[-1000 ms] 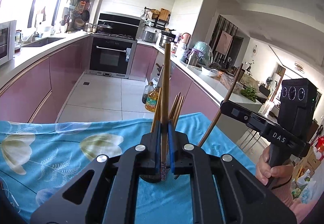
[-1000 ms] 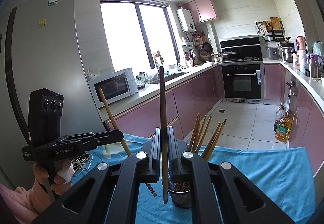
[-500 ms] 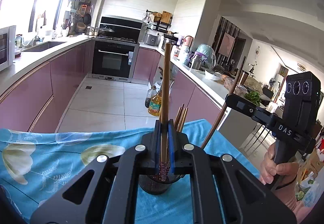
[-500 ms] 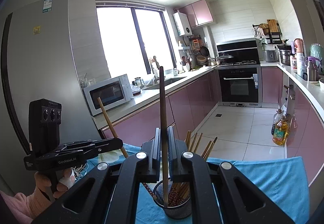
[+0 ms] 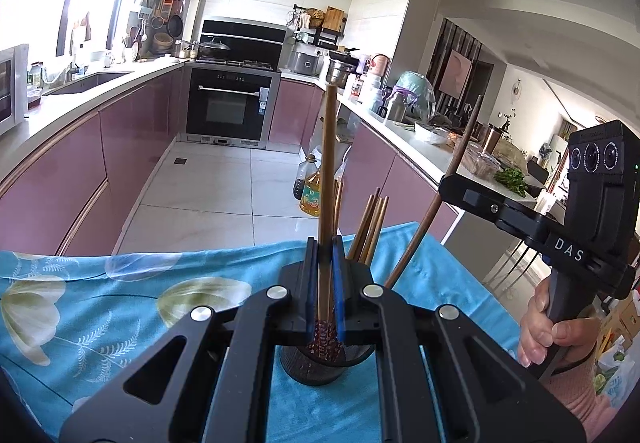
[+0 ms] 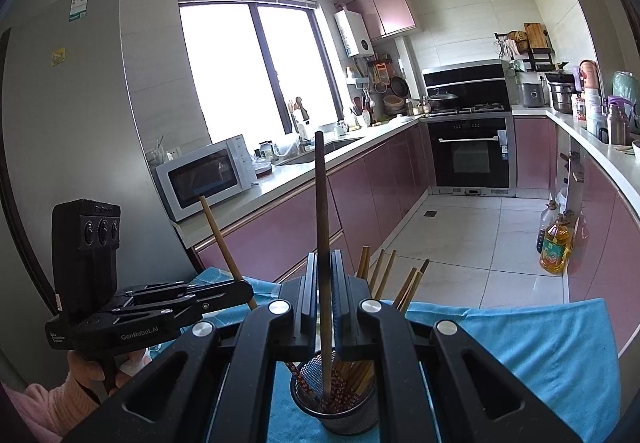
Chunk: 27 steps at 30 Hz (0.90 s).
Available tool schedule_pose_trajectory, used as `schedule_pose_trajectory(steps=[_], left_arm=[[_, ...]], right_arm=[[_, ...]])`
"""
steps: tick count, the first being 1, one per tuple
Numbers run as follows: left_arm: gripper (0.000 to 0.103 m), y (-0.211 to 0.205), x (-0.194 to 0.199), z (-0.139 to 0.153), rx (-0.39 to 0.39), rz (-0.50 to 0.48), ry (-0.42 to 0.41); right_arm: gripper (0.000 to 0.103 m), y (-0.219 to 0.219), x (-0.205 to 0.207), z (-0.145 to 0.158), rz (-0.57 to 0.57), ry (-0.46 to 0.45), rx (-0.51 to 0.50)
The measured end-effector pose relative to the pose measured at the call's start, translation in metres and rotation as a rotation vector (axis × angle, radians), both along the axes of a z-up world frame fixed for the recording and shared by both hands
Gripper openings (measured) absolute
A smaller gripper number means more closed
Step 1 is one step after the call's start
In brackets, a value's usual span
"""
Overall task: Organize utensils
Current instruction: 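Lower both chopsticks tip-first into the mesh cup with both grippers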
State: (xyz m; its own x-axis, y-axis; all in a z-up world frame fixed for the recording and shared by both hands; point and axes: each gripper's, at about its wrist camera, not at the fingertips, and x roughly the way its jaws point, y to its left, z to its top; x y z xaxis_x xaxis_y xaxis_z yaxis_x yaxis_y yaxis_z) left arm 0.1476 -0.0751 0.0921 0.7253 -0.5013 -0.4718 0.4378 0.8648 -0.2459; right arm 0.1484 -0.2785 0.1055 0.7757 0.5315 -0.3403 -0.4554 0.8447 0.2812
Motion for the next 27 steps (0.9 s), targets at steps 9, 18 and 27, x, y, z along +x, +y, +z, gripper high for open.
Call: schedule_pose_trajectory(steps=[9, 18, 27], left_arm=[[0.008, -0.001, 0.011, -0.01, 0.014, -0.008, 0.026], [0.008, -0.007, 0.02, -0.023, 0.053, -0.012, 0.045], [0.008, -0.014, 0.029, -0.04, 0.095, -0.043, 0.083]], right_arm=[[0.006, 0.001, 0.005, -0.006, -0.004, 0.024, -0.01], [0.006, 0.001, 0.012, -0.02, -0.009, 0.062, -0.013], [0.006, 0.0, 0.02, -0.04, -0.009, 0.115, -0.02]])
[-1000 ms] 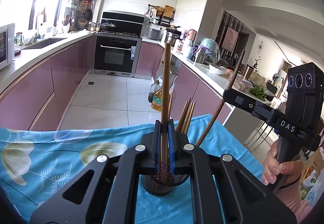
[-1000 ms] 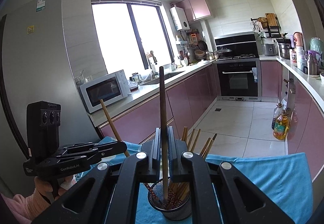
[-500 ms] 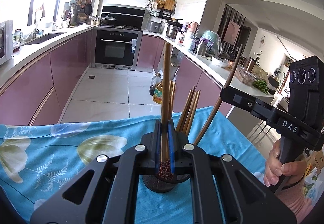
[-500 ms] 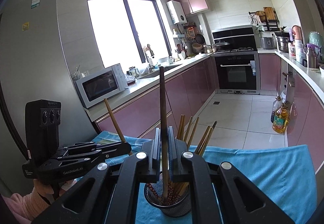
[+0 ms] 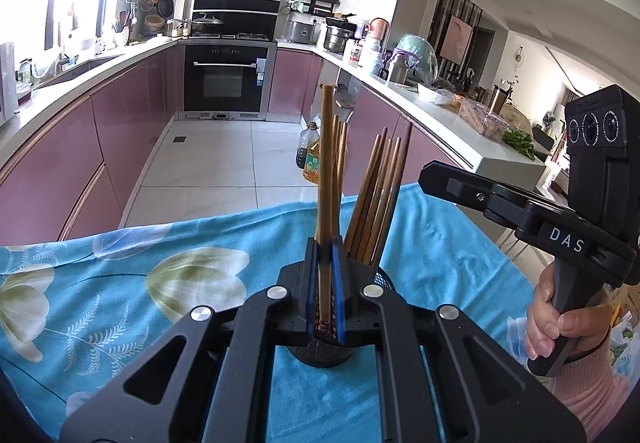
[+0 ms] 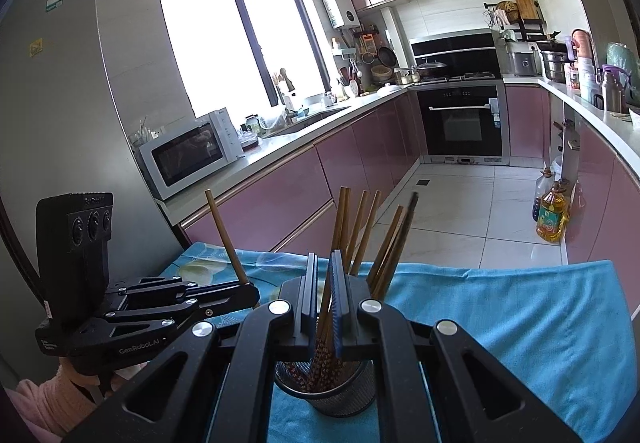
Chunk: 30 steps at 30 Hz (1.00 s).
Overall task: Organize utensils
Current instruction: 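Lower both chopsticks tip-first into the mesh cup with both grippers, then open the left gripper while the right gripper opens, releasing chopsticks into the cup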
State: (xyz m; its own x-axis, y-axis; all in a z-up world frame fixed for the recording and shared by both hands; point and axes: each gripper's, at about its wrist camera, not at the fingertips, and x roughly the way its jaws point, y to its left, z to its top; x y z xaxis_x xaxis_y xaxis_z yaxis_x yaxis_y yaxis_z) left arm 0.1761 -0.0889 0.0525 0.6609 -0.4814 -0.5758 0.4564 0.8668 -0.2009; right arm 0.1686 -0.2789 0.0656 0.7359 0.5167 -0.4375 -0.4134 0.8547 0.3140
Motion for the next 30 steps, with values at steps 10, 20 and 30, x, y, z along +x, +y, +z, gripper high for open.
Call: schedule_pose_trajectory(steps=[10, 20, 30], left_arm=[[0.011, -0.001, 0.012, -0.028, 0.025, 0.0, 0.047], [0.047, 0.024, -0.008, -0.041, -0.011, 0.084, 0.01], [0.097, 0.059, -0.062, -0.048, 0.038, 0.298, -0.171]], right_arm=[[0.015, 0.004, -0.001, -0.022, 0.009, 0.055, -0.008], [0.051, 0.009, -0.027, -0.039, -0.012, 0.049, -0.024], [0.096, 0.021, -0.069, -0.052, -0.139, -0.067, -0.125]])
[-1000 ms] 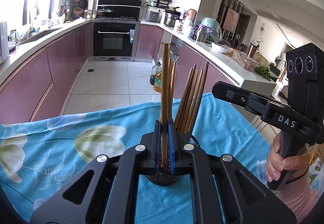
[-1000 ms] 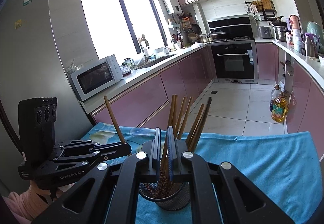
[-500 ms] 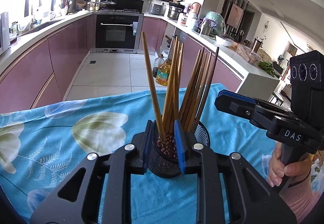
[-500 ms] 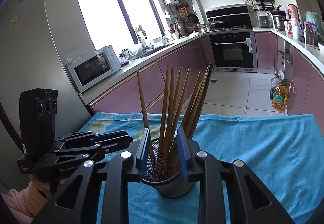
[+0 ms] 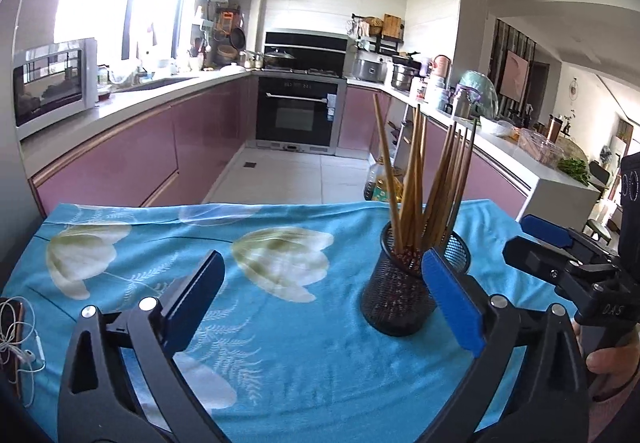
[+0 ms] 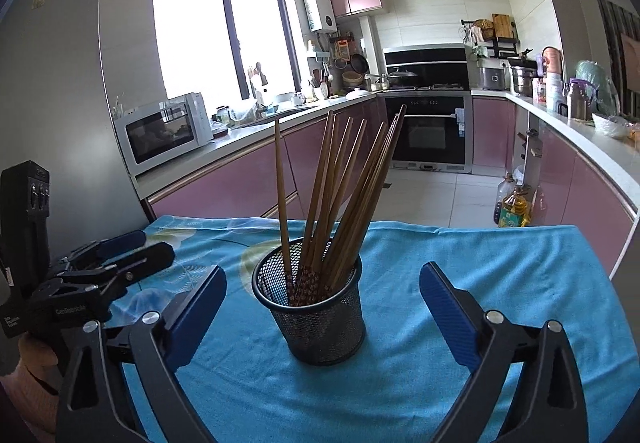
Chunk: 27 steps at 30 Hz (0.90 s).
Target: Organize utensils
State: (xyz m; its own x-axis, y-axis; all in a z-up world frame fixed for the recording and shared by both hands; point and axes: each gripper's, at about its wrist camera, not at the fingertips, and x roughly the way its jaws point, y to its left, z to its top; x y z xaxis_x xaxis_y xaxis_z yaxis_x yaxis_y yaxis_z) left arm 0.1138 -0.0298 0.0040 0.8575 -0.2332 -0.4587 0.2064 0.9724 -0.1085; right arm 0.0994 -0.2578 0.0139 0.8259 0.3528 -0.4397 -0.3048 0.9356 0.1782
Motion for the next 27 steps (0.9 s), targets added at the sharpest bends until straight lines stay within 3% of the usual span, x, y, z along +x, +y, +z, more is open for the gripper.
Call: schedule_pose_trajectory(steps=[14, 27], left_arm=[[0.097, 0.03, -0.064, 0.001, 0.015, 0.118, -0.173], [0.097, 0.035, -0.091, 0.003, 0.016, 0.148, -0.24]], right_arm=[[0.096, 0.021, -0.045, -0.008, -0.088, -0.216, -0.057], [0.096, 0.022, -0.057, -0.007, -0.141, -0.267, -0.053]])
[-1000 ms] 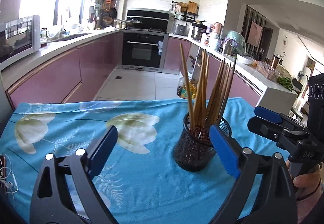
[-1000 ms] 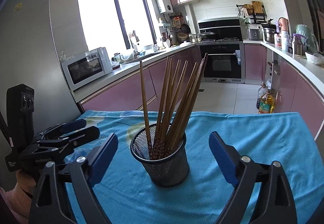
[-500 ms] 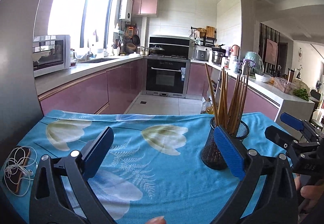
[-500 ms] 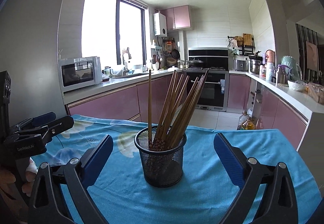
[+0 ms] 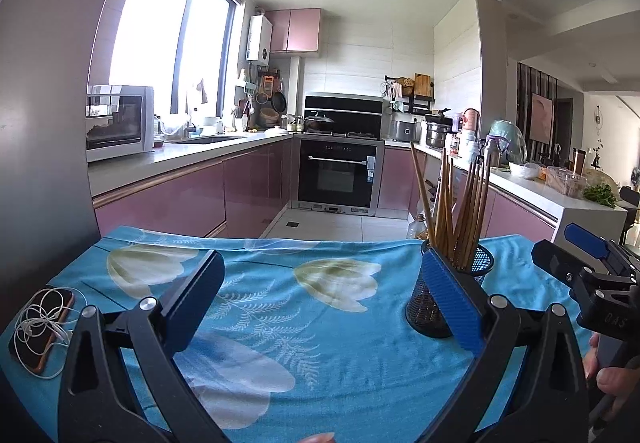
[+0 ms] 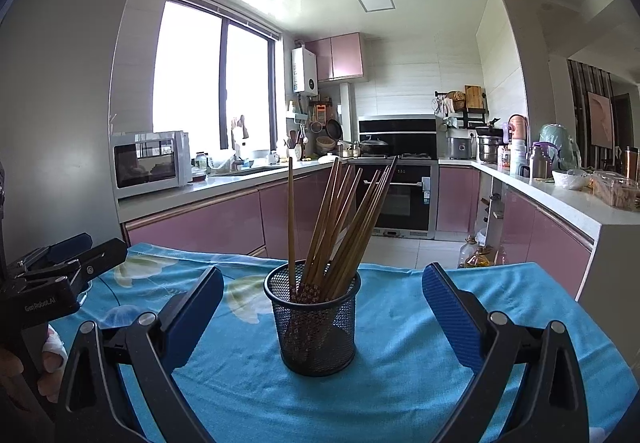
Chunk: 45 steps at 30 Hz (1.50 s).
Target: Organize utensils
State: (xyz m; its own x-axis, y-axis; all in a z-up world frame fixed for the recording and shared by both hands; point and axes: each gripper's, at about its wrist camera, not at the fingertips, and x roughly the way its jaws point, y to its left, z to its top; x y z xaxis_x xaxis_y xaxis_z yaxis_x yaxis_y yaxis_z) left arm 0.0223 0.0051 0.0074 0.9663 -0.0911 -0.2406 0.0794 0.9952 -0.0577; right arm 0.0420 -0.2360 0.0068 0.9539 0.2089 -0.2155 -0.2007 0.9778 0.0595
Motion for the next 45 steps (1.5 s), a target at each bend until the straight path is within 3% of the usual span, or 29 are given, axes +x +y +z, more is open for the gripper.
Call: schedule_pose_trajectory(steps=[45], left_arm=[[0.097, -0.0042, -0.0067, 0.0009, 0.007, 0.021, -0.028]], right_arm=[[0.096, -0.0056, -0.0064, -0.0002, -0.037, -0.04, 0.01]])
